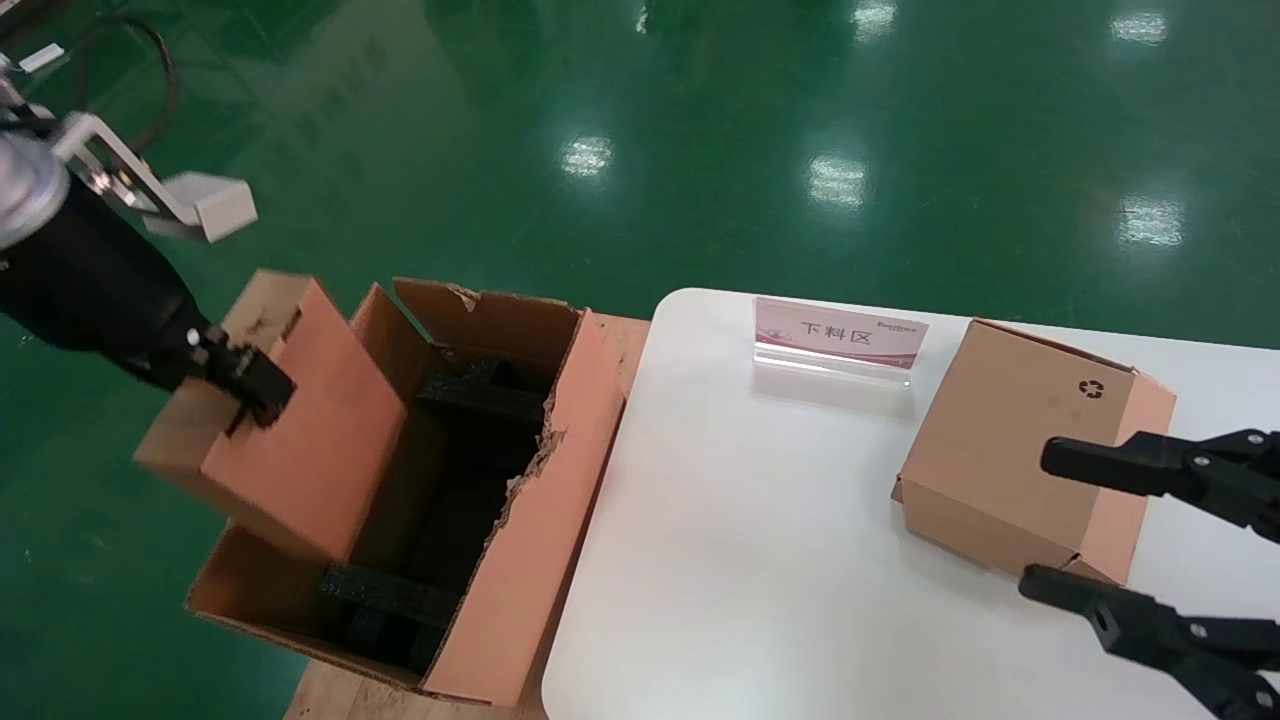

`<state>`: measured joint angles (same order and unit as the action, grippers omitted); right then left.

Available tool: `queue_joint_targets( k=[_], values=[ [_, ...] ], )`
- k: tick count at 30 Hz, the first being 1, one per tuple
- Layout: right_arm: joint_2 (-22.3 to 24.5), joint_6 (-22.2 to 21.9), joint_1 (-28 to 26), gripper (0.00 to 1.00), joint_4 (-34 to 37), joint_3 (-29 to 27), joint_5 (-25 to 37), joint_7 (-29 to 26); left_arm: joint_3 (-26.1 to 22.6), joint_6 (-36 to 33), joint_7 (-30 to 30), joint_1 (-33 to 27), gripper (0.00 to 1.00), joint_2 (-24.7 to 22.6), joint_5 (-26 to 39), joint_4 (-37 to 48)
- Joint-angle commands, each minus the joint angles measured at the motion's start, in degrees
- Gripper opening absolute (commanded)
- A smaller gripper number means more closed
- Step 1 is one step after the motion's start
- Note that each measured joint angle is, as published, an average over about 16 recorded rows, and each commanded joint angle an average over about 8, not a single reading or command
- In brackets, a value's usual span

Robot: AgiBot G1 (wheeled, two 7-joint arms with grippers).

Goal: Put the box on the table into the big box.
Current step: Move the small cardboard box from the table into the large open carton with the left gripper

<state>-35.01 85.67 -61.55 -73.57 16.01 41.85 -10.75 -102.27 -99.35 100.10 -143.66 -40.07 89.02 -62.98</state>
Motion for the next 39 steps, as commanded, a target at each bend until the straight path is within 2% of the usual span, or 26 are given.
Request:
queue_joint_targets(
  k=[1,6,13,24,39],
  values=[
    [0.0,0.0,0.0,1.0,0.0,0.0,0.0,0.0,-3.63,-0.13,1.53,-0.72,0.0,-0.91,-2.56,0.62],
    [0.0,0.0,0.0,1.0,0.0,0.0,0.0,0.0,-8.05,0.09,0.64,-1.35,0.0,-2.82,-5.74,2.55],
    [0.0,0.0,0.0,1.0,0.0,0.0,0.0,0.0,-10.62,2.05,-2.29,-0.48,0.0,-3.93,-7.03,5.07],
    [0.0,0.0,0.0,1.0,0.0,0.0,0.0,0.0,-11.2,7.26,-5.92,2.07,0.0,-3.89,-6.23,7.85],
    [0.0,0.0,0.0,1.0,0.0,0.0,0.0,0.0,-10.7,13.21,-6.05,6.2,0.0,-3.54,-5.81,9.82]
  ],
)
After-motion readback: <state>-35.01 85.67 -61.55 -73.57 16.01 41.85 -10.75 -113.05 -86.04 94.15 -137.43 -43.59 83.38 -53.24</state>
